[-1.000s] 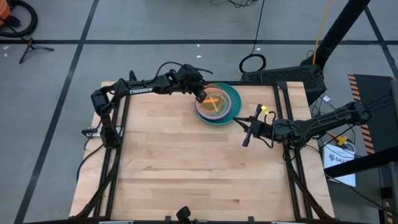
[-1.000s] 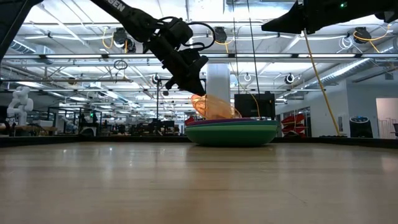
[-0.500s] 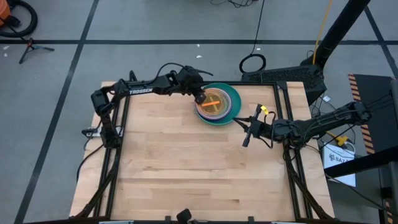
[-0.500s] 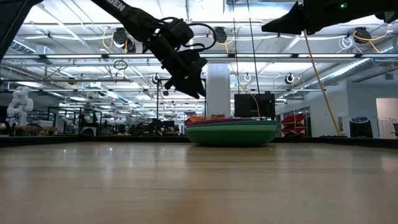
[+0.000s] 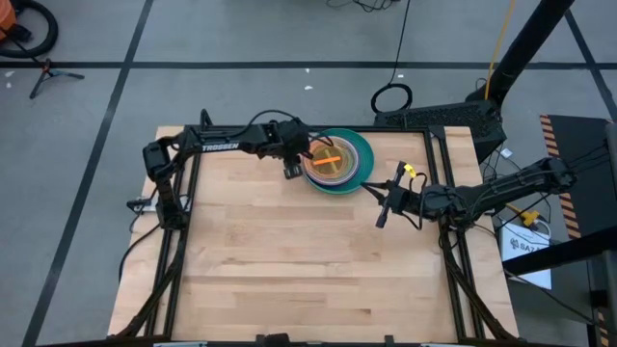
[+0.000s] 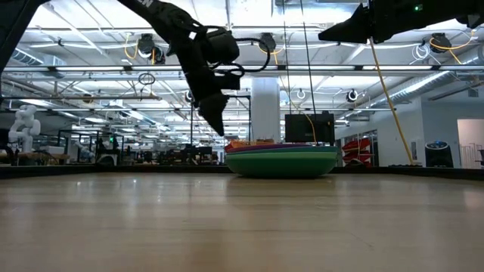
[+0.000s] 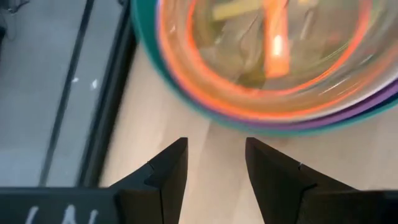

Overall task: Stack plastic plates
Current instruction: Stack the small orange plate on top of the small green plate

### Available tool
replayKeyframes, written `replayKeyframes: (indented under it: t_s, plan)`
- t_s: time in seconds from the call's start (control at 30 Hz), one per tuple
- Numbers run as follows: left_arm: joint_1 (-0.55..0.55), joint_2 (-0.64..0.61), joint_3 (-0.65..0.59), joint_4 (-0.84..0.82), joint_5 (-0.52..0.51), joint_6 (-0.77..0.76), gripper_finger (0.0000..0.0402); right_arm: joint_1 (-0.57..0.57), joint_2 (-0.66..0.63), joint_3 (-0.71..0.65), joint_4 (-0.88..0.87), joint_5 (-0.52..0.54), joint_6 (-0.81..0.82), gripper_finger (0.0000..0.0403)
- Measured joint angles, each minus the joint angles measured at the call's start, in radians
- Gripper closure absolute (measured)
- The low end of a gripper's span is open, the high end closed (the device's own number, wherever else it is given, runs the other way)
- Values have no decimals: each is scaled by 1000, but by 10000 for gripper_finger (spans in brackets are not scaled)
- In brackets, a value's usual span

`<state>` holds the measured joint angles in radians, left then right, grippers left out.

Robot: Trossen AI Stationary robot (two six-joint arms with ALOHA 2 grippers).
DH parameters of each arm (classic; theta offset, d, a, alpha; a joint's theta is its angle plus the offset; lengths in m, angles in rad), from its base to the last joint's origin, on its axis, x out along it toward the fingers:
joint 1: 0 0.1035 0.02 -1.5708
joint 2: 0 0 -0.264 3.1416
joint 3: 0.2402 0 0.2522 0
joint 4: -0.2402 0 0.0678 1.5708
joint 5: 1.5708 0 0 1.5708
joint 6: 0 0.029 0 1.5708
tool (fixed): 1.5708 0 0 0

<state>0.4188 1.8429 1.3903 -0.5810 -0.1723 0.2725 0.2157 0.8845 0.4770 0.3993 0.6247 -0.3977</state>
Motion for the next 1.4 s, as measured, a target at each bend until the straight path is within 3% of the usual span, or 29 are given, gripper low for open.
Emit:
replayKeyframes:
  t_s: [0.4, 1.4]
  plan:
    - [24, 52, 1, 26, 57, 13, 234, 0, 0, 0, -16, 1, -7, 403]
    - [-11, 79, -1, 100, 40, -151, 234, -16, 0, 0, -38, 7, 11, 403]
